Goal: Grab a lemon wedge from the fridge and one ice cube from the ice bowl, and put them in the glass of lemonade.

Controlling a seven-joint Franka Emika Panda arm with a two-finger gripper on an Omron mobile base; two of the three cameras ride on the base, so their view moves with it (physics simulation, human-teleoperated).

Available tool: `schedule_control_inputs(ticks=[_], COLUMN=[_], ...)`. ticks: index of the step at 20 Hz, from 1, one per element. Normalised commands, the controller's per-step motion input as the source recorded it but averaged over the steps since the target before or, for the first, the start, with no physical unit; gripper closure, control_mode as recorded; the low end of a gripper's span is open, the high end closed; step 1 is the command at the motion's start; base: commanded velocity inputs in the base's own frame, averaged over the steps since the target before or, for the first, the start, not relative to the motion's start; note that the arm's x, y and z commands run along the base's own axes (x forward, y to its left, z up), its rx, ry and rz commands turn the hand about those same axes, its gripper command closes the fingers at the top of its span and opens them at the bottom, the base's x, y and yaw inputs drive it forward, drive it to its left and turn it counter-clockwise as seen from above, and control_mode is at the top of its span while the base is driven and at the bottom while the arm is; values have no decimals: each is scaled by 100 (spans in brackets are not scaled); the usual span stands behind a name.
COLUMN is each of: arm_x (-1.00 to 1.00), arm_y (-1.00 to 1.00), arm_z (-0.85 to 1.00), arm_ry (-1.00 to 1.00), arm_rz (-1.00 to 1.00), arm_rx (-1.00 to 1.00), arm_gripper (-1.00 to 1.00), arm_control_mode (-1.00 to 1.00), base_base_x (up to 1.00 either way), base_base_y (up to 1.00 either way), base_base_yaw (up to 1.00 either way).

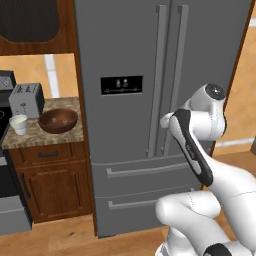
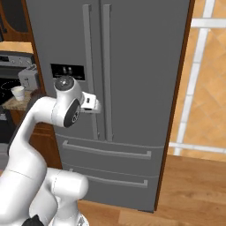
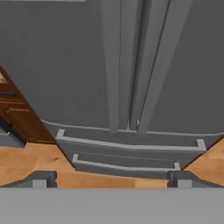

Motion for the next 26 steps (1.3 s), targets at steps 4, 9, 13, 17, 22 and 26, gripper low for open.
schedule_control_inputs(ticks=[4,9,13,17,22,26], arm_x=[74,67,40,23,20,37], arm_y=[1,13,11,0,0,15], arm_z=[20,37,58,39,5,-26], arm_ry=[-1,-16,-13,-8,-13,-13], arm_rz=[0,0,-2,-11,-7,0], arm_rx=[0,0,1,4,1,-1], arm_gripper=[-100,-100,-100,-100,-100,-100], arm_control_mode=[-100,-100,-100,-100,-100,-100], base_base_x=[0,0,0,0,0,0], base_base_y=[0,0,0,0,0,0], base_base_yaw=[0,0,0,0,0,0])
